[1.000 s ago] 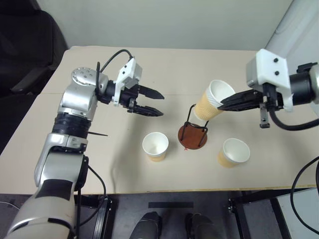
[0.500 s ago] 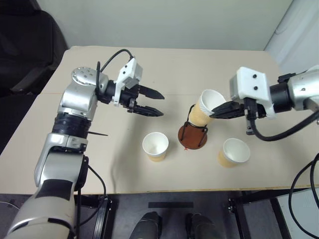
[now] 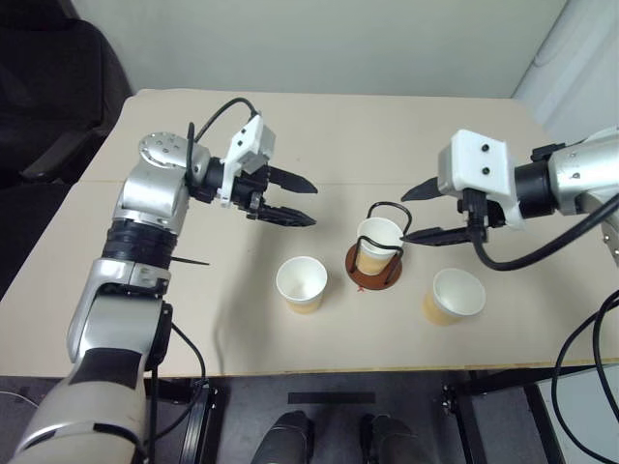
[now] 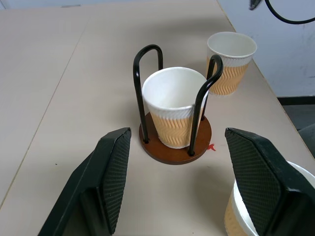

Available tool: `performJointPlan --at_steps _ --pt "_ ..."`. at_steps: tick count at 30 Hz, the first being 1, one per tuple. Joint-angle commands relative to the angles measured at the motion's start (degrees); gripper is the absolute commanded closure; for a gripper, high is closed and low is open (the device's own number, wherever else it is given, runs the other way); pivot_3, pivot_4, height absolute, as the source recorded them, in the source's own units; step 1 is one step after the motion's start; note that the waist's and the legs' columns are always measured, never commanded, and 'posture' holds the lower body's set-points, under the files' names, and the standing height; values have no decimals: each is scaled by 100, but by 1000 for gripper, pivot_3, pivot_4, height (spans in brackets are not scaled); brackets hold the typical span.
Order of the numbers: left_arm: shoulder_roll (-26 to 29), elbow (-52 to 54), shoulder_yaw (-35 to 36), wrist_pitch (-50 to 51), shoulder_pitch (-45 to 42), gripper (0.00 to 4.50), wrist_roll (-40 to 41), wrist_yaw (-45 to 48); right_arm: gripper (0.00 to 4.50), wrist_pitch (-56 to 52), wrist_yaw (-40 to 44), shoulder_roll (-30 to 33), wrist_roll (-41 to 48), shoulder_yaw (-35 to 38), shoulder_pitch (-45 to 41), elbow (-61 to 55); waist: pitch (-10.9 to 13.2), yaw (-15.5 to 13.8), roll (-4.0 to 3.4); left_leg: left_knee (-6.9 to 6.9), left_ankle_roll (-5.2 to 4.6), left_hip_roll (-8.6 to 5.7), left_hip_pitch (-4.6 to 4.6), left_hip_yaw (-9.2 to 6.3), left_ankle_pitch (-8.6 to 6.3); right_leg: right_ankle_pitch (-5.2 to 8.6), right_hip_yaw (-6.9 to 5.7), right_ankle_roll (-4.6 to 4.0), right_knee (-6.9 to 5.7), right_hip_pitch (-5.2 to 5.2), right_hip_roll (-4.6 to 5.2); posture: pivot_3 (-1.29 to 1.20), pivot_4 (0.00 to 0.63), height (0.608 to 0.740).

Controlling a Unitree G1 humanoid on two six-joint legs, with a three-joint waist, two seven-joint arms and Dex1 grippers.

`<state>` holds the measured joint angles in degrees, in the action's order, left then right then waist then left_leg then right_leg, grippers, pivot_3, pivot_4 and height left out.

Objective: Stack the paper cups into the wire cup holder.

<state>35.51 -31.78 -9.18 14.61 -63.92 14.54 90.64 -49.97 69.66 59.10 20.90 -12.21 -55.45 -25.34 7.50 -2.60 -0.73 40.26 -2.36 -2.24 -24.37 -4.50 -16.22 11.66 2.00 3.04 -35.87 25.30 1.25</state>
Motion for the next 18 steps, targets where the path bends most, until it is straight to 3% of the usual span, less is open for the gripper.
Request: performJointPlan --at_steps 1,8,18 --pt "-16 28 62 -92 -116 1213 21 131 970 -305 -230 -55 287 525 -102 -119 0 0 0 0 0 0 0 0 0 0 0 0 0 0 0 0 150 740" --pt "-27 75 58 -6 -116 1213 100 180 970 -1329 -537 13 1096 1240 -14 -415 0 -4 0 0 0 0 -1 1 0 0 0 0 0 0 0 0 150 740" --pt "197 306 -200 151 -273 1213 704 186 970 -2406 -1095 399 2148 2394 1688 -1759 0 -19 0 1 2 1 -3 3 1 0 1 1 -3 1 -1 0 150 740"
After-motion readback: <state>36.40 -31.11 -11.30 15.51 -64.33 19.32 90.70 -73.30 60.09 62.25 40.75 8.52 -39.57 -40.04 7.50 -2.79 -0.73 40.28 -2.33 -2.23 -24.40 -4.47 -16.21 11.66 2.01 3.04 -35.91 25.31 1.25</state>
